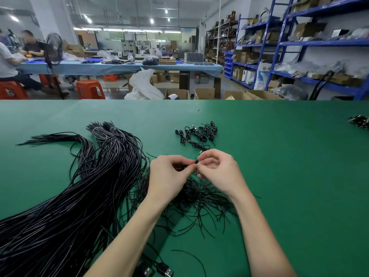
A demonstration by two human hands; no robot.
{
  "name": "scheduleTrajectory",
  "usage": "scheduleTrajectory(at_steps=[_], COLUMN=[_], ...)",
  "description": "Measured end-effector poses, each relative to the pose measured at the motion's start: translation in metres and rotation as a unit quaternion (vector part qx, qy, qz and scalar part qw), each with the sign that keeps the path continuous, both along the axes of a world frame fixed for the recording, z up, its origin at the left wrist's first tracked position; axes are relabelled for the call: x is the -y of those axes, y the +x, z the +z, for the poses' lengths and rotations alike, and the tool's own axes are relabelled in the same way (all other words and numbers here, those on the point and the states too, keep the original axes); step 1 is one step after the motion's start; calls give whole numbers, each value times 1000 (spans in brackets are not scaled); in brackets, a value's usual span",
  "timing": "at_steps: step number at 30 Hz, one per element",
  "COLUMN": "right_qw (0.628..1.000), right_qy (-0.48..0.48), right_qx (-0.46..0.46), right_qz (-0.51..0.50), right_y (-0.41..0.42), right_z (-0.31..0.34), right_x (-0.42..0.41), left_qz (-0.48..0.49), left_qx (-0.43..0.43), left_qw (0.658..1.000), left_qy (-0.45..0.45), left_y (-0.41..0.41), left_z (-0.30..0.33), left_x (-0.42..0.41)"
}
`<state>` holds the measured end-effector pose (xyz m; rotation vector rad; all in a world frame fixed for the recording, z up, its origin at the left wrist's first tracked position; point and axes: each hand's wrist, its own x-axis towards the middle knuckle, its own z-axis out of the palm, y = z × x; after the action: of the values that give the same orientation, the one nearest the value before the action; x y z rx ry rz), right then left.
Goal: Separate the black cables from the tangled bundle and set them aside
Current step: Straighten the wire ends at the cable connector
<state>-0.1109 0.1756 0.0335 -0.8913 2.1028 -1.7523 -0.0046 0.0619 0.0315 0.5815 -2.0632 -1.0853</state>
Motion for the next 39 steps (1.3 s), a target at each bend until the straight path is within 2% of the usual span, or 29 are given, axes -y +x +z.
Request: scheduleTrajectory(at_steps=[2, 5, 7, 10, 17, 19, 21, 22, 24, 27, 29, 31, 34, 39], right_qw=[994, 985, 981, 982, 960, 966, 979, 983, 988, 987, 985, 986, 986, 985], right_qy=[-33, -58, -69, -92, -156, -161, -154, -150, -139, -130, -125, -106, -62, -65], right_qx=[101, 148, 150, 138, 224, 195, 130, 93, 20, -38, -55, -70, -92, -49], right_qz=[30, 71, 99, 86, 61, 53, 44, 47, 63, 91, 103, 106, 123, 154], right_y=[-2, -6, -7, -7, -7, -10, -10, -8, -4, 1, 2, 2, -1, 2], right_z=[3, 5, 7, 7, -7, -7, -7, -7, -7, -5, -1, 3, 9, 14], right_x=[-4, -13, -17, -16, -15, -16, -16, -15, -12, -8, -8, -10, -15, -18], left_qz=[-12, -24, -29, -42, -110, -143, -141, -141, -174, -221, -244, -271, -311, -346], left_qx=[-17, -36, -49, -62, -25, -12, -28, -40, -44, -12, 20, 48, 66, 61], left_qw=[996, 986, 983, 980, 976, 985, 987, 975, 920, 840, 802, 780, 774, 754], left_qy=[-89, -160, -172, -182, -185, -97, 67, 169, 349, 495, 546, 562, 548, 556], left_y=[0, 1, 2, 1, 2, 0, -2, -3, 0, 6, 10, 13, 16, 16], left_z=[-1, -2, -1, 1, -1, 1, 4, 6, 9, 11, 12, 12, 10, 5], left_x=[-4, -4, -3, -3, -3, -4, -3, 0, 6, 17, 20, 22, 26, 26])
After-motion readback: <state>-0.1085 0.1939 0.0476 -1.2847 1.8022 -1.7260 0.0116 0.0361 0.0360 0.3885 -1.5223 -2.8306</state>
